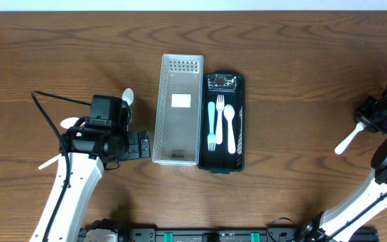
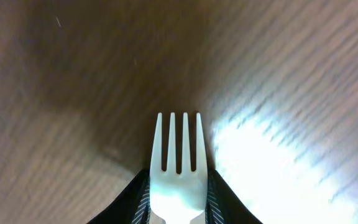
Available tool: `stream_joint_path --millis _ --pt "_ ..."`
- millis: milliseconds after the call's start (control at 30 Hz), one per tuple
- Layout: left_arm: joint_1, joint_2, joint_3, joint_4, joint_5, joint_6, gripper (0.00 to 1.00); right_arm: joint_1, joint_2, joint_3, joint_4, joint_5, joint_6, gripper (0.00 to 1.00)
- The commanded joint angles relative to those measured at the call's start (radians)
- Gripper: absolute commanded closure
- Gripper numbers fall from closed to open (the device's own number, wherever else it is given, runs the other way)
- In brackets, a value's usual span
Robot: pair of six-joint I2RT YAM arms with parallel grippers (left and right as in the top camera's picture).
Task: Pack container
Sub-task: 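Carry the white fork into the dark basket and release it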
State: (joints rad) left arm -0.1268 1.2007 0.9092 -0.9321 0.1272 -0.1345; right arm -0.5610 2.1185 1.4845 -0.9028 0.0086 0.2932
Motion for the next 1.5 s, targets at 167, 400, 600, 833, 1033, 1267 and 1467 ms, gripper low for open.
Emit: stream_joint_path --millis 167,400,600,833,1033,1267,1467 --pt "0.004 0.000 0.013 -0.002 -0.011 0.002 0.02 0.150 -0.234 -0.003 -0.031 -0.090 0.043 0.99" --pt "0.004 0.000 0.013 -0.002 -0.011 0.002 0.02 0.454 -0.488 0.013 -0.026 -0.099 0.080 0.99" --pt "0.004 0.000 0.013 -0.003 -0.011 0.002 0.02 0.746 -0.551 0.013 -0.011 -0.095 0.182 0.99" --pt "0.004 0.000 0.013 -0.003 -0.011 0.002 0.02 0.967 -0.452 0.013 0.018 -0.084 0.208 0.99" --pt "0.004 0.000 0.013 -0.003 -0.011 0.002 0.00 1.041 -0.314 0.013 0.024 -0.076 0.208 0.99" --pt "0.004 0.000 0.013 -0.003 -0.011 0.002 0.02 1.056 -0.233 0.013 0.021 -0.076 0.196 0.83" --pt "0.004 0.000 0.013 -0.003 -0.011 0.002 0.02 1.056 -0.243 0.014 0.029 -0.076 0.169 0.69"
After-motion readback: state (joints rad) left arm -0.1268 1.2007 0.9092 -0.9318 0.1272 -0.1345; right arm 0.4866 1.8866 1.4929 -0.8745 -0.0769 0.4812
